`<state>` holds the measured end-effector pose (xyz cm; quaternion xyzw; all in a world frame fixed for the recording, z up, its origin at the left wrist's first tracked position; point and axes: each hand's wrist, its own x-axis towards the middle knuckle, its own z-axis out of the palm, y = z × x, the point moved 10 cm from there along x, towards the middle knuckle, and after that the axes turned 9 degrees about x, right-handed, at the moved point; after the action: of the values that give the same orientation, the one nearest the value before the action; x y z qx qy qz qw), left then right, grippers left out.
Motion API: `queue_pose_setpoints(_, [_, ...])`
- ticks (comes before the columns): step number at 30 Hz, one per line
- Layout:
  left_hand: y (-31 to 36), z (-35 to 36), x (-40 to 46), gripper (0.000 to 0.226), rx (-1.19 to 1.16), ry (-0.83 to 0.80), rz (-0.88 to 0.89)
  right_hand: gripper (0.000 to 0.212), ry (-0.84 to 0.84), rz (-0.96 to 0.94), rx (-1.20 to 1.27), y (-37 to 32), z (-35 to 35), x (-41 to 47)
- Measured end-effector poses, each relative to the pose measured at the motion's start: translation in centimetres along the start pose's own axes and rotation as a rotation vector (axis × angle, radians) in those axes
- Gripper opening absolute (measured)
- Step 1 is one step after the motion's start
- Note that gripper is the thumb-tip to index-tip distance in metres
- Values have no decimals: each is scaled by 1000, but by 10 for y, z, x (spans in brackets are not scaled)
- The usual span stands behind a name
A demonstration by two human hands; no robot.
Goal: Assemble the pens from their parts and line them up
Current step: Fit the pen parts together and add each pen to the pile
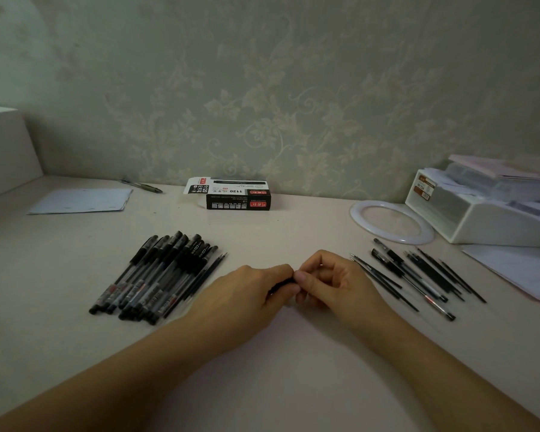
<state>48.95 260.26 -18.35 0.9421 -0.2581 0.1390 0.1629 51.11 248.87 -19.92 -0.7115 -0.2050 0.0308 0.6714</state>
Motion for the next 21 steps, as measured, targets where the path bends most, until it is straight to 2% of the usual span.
queue_pose_setpoints(6, [1,-2,-1,21,12,-2,-6,15,2,1,-2,0,0,-1])
queue_pose_setpoints(11, [7,-9,-1,20,138,52,18,10,25,-19,-25,-2,-2,0])
queue_pose_setpoints(15, [9,7,0,9,92,-65,18,7,-16,-6,-95,2,4,-1])
queue_pose_setpoints(21, [3,15,0,17,102,-125,20,12,-35,20,-62,5,6,-1])
